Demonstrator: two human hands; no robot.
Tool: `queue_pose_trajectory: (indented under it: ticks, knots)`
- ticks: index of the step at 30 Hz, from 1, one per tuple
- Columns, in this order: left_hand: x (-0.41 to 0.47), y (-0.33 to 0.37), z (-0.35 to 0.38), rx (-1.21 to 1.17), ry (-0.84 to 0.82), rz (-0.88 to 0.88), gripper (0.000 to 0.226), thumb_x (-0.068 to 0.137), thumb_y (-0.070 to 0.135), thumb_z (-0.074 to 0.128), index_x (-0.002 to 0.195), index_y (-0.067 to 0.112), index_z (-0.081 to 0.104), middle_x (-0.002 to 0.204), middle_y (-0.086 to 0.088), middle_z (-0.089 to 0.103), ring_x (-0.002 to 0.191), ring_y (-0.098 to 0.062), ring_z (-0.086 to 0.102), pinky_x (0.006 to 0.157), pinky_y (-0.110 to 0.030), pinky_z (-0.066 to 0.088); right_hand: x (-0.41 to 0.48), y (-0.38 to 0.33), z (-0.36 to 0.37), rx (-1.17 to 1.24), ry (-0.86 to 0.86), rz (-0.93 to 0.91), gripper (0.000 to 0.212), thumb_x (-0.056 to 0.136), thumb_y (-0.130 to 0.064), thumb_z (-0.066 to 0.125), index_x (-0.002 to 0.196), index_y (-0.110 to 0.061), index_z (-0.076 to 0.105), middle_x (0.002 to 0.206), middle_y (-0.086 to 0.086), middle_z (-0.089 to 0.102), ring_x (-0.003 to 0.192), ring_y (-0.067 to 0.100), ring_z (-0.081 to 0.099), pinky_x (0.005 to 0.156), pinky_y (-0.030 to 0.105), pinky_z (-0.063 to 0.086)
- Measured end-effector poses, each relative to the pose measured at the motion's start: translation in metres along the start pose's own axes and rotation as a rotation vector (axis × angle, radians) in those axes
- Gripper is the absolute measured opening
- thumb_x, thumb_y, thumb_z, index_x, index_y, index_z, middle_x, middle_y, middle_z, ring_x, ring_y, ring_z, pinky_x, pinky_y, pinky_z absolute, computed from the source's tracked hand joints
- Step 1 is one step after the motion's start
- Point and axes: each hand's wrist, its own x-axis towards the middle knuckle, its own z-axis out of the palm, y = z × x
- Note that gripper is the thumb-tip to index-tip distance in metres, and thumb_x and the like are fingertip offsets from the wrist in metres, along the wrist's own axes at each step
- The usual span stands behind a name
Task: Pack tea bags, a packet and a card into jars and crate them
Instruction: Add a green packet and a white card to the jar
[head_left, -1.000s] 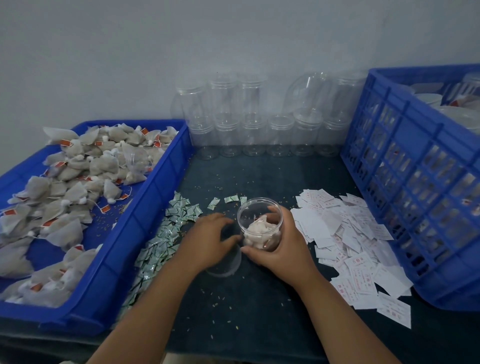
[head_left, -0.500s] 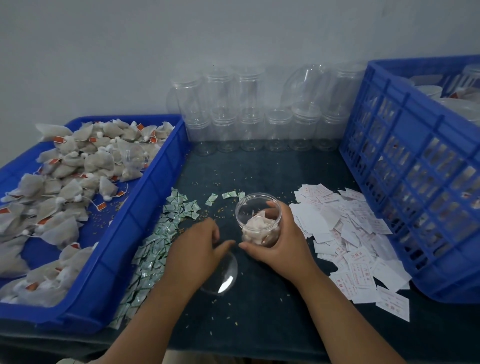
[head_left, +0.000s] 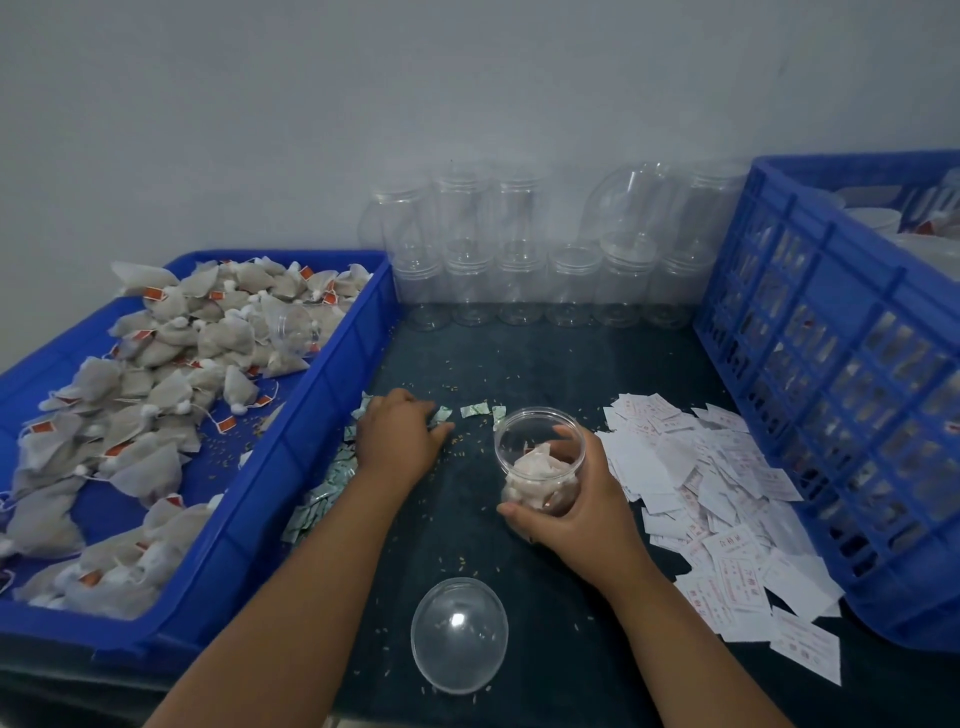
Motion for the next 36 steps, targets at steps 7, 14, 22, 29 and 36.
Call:
queue_pose_trajectory:
  ticks: [7, 14, 22, 29, 36]
  knots:
    - [-0.012, 0.021, -0.02, -0.551, 0.14, -0.037, 0.015, 0.093, 0.038, 0.076, 0.106, 0.032, 0.072, 0.097, 0.015, 0.072, 0.086, -0.002, 0.066, 0.076, -0.026, 0.055, 0.004, -0.003, -0.002, 0.01, 0.006, -0.005, 0.087, 0.063, -0.055, 0.097, 0.135, -0.057, 0.047, 0.131, -0.029, 0.064, 0.122, -0.002, 0.067, 0.092, 0.013, 0.054]
    - [-0.055, 0.069, -0.093, -0.595, -0.113, 0.504, 0.009, 0.086, 0.052, 0.076, 0.093, 0.047, 0.076, 0.118, 0.027, 0.066, 0.115, 0.003, 0.058, 0.092, -0.01, 0.04, 0.001, -0.007, -0.004, 0.03, 0.002, -0.033, 0.09, 0.065, -0.05, 0.099, 0.14, -0.049, 0.048, 0.132, -0.026, 0.065, 0.119, 0.0, 0.069, 0.088, 0.018, 0.059]
    - [-0.052, 0.088, -0.07, -0.905, 0.119, 0.042, 0.015, 0.098, 0.039, 0.066, 0.087, 0.032, 0.073, 0.091, 0.02, 0.074, 0.088, 0.003, 0.068, 0.074, -0.013, 0.047, 0.0, -0.01, -0.014, 0.066, 0.16, -0.027, 0.094, 0.06, -0.055, 0.098, 0.138, -0.058, 0.046, 0.13, -0.031, 0.061, 0.118, -0.002, 0.068, 0.09, 0.024, 0.062]
    - [-0.066, 0.106, 0.0, -0.262, -0.297, 0.372, 0.039, 0.096, 0.05, 0.065, 0.132, 0.035, 0.065, 0.109, 0.006, 0.06, 0.108, -0.018, 0.06, 0.089, -0.033, 0.05, 0.02, 0.001, -0.049, 0.055, 0.545, 0.005, 0.099, 0.063, -0.063, 0.092, 0.145, -0.039, 0.043, 0.131, -0.025, 0.064, 0.12, 0.009, 0.07, 0.103, 0.044, 0.061]
    - [-0.066, 0.129, 0.025, -0.054, -0.071, 0.509, 0.038, 0.096, 0.062, 0.057, 0.109, 0.033, 0.078, 0.124, 0.011, 0.062, 0.112, -0.021, 0.054, 0.088, -0.037, 0.044, 0.022, 0.006, -0.049, 0.06, 0.574, -0.007, 0.095, 0.064, -0.06, 0.092, 0.143, -0.041, 0.042, 0.129, -0.034, 0.061, 0.118, -0.001, 0.068, 0.098, 0.029, 0.061]
